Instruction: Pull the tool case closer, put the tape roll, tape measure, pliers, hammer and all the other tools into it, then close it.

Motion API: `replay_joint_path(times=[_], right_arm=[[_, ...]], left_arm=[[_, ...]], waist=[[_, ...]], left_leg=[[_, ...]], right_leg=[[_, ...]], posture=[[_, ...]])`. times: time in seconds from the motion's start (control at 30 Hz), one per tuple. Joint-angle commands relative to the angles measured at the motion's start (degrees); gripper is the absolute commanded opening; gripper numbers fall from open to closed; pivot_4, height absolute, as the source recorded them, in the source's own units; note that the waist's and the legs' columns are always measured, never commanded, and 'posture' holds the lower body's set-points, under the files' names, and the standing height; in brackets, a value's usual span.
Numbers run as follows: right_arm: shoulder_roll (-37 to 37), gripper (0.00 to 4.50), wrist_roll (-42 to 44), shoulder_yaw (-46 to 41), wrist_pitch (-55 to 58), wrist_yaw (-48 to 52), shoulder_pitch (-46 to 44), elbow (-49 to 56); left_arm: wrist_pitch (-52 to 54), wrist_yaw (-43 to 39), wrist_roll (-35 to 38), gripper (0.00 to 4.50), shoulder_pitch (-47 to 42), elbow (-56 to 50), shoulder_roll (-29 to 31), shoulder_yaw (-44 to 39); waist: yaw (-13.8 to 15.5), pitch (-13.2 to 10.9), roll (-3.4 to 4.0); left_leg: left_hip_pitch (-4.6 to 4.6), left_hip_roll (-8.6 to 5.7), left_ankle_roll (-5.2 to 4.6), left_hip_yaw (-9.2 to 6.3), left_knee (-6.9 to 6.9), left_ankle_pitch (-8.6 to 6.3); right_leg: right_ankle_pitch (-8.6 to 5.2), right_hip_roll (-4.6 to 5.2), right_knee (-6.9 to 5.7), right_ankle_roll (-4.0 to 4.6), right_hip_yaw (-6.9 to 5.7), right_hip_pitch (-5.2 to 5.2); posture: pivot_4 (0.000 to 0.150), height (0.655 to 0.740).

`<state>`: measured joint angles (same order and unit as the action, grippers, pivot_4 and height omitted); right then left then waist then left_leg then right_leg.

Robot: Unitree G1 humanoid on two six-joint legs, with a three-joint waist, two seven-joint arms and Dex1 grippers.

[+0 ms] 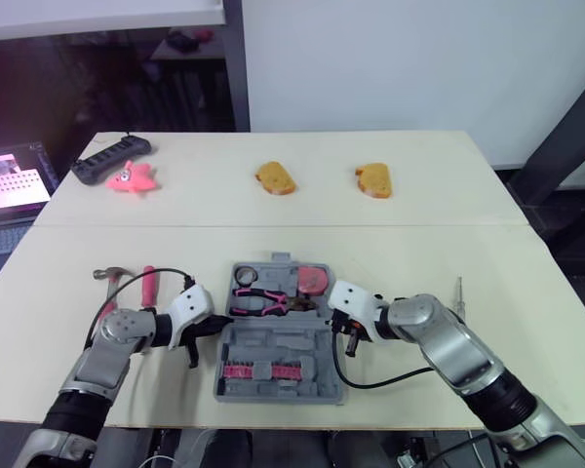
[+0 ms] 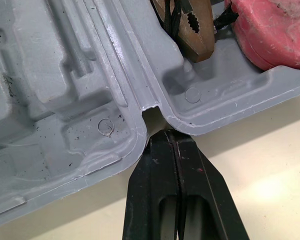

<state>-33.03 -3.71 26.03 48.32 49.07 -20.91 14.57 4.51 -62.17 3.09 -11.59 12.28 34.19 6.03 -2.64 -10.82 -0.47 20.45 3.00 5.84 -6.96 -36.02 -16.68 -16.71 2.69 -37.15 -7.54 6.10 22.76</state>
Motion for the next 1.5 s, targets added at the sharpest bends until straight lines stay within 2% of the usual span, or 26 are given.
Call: replay_joint_path(times=[0.03,0.27,0.33,0.47,0.67,0.7,0.77,0.8,0.87,1.0,1.03,1.27,1.5], right_arm=[[1.2,0.0,1.4,2.2,-0.5,0.7,0.5,2.3],[-0.7,0.0,1.3,0.0,-1.9,0.7,0.5,2.1],[-2.9,0.0,2.6,-3.4,-2.4,1.5,0.9,3.4],[-6.3,0.0,7.7,-12.0,-1.7,3.0,2.7,6.2],[-12.3,0.0,16.9,-32.2,-11.0,7.8,13.1,8.1],[-13.2,0.26,18.5,-36.9,-13.4,9.4,16.3,7.1],[-15.1,0.89,20.7,-45.2,-18.9,13.7,22.9,3.6],[-15.5,1.37,22.1,-49.6,-21.6,15.9,25.9,1.5],[-15.8,2.32,24.6,-55.8,-25.1,18.7,30.0,-2.2],[-16.7,4.47,25.0,-62.5,-31.8,22.7,36.8,-13.1],[-16.8,4.5,24.9,-63.0,-33.5,23.1,37.6,-15.0],[-16.0,4.5,23.7,-60.5,-42.6,22.8,37.8,-26.3],[-16.6,4.5,24.1,-58.4,-44.6,21.9,37.1,-27.5]], left_arm=[[0.3,-0.5,-0.1,0.06,0.9,-0.7,-0.6,2.7],[0.6,0.2,0.1,0.06,0.7,-0.2,1.4,0.6],[1.1,0.1,1.3,0.06,1.3,-0.9,3.6,-2.1],[1.7,-1.0,4.8,0.06,4.0,-3.4,8.6,-6.9],[3.1,-6.3,14.9,0.06,12.8,-7.3,17.8,-22.0],[3.6,-6.7,16.0,0.02,14.6,-6.0,19.5,-25.7],[1.1,-5.7,15.3,0.57,17.5,0.0,22.4,-32.1],[-0.1,-5.3,14.8,0.91,19.1,3.4,23.7,-35.0],[-2.2,-4.8,14.6,1.89,21.3,9.0,25.0,-38.8],[-4.3,-3.5,16.1,4.04,23.3,17.5,25.3,-45.0],[-4.9,-3.4,16.3,4.45,23.4,19.0,25.3,-45.7],[-10.0,-2.5,15.5,4.45,24.7,25.4,24.3,-45.3],[-11.6,-2.5,15.3,4.45,22.8,27.9,24.6,-43.8]], waist=[[0.0,0.0,0.0],[0.0,0.0,-0.01],[0.0,0.0,-0.02],[-0.3,-0.1,-0.08],[0.4,-0.1,-0.16],[0.5,-0.2,-0.18],[0.5,-0.2,-0.24],[0.5,-0.3,-0.27],[0.2,-0.3,-0.28],[-0.2,-0.3,-0.38],[-0.3,-0.4,-0.46],[-1.2,-0.4,-0.5],[-1.3,-0.4,-0.48]], left_leg=[[0.0,0.0,0.0,0.0,0.0,0.0],[0.0,0.0,0.0,0.0,0.0,0.0],[0.03,0.0,0.0,0.0,0.01,0.0],[0.42,0.01,0.0,0.0,0.02,0.0],[0.98,0.0,0.0,-0.02,0.0,0.0],[0.98,0.0,0.0,-0.02,0.01,0.0],[0.98,0.01,-0.03,-0.02,0.03,-0.02],[0.96,0.0,-0.06,-0.01,0.03,-0.04],[0.94,0.0,-0.08,0.02,0.01,-0.05],[0.81,0.01,-0.08,0.15,-0.01,-0.05],[0.8,0.02,-0.07,0.15,-0.05,-0.05],[0.72,0.03,-0.06,0.17,-0.05,-0.04],[0.72,0.02,-0.05,0.17,-0.06,-0.03]], right_leg=[[0.0,0.0,0.0,0.0,0.0,0.0],[0.0,0.0,0.0,0.0,0.0,0.01],[0.0,0.0,0.0,0.0,0.0,0.04],[0.01,-0.01,-0.04,0.0,0.0,0.46],[0.01,0.05,0.01,0.0,-0.04,0.88],[0.0,0.06,0.02,0.0,-0.06,0.87],[-0.01,0.06,0.06,0.01,-0.09,0.85],[-0.01,0.06,0.08,0.01,-0.09,0.84],[-0.06,0.06,0.1,0.1,-0.08,0.81],[-0.14,0.05,0.12,0.28,0.01,0.74],[-0.13,0.05,0.11,0.31,0.01,0.74],[-0.1,0.03,0.04,0.34,0.04,0.68],[-0.1,0.04,0.02,0.32,0.04,0.67]], posture=[[0.15,0.74],[0.15,0.74],[0.15,0.74],[0.15,0.74],[0.15,0.74],[0.15,0.74],[0.15,0.74],[0.15,0.74],[0.15,0.74],[0.15,0.74],[0.15,0.74],[0.15,0.74],[0.15,0.74]])
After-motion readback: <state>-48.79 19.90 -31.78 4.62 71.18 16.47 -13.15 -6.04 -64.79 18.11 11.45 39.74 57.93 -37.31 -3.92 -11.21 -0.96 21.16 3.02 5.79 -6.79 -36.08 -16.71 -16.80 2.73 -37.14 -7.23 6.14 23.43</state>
